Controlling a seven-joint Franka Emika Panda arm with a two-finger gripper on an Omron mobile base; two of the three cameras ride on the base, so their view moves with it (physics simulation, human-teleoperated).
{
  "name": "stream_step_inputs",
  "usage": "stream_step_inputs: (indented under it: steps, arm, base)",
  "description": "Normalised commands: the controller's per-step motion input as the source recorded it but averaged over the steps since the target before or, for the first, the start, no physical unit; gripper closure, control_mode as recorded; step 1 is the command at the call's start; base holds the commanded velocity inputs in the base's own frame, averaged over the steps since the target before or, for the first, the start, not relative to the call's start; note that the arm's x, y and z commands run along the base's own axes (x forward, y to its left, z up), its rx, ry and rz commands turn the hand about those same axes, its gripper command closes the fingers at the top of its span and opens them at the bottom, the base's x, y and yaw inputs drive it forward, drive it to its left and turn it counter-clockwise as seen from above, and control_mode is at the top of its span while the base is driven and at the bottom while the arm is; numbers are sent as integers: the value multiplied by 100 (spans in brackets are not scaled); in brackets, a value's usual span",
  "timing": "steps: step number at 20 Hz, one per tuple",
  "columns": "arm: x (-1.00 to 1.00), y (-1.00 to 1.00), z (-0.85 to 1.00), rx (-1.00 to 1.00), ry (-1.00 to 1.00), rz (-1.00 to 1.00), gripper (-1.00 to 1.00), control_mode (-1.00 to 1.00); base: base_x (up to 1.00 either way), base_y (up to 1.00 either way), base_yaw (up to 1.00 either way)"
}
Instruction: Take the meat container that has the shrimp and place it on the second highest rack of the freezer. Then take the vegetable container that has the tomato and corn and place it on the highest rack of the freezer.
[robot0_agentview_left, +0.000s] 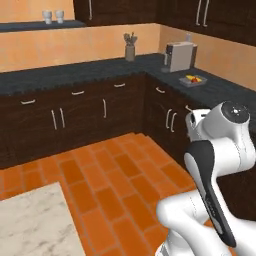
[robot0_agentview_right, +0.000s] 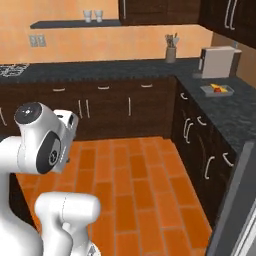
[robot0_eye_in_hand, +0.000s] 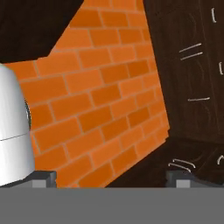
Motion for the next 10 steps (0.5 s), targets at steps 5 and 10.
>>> stream_step_inputs:
  steps: [5, 10]
  arm:
    - [0, 0, 0, 0, 0, 0, -100, 100]
    - [0, 0, 0, 0, 0, 0, -100, 100]
  base:
    - [100, 4, -33]
    - [100, 0, -57]
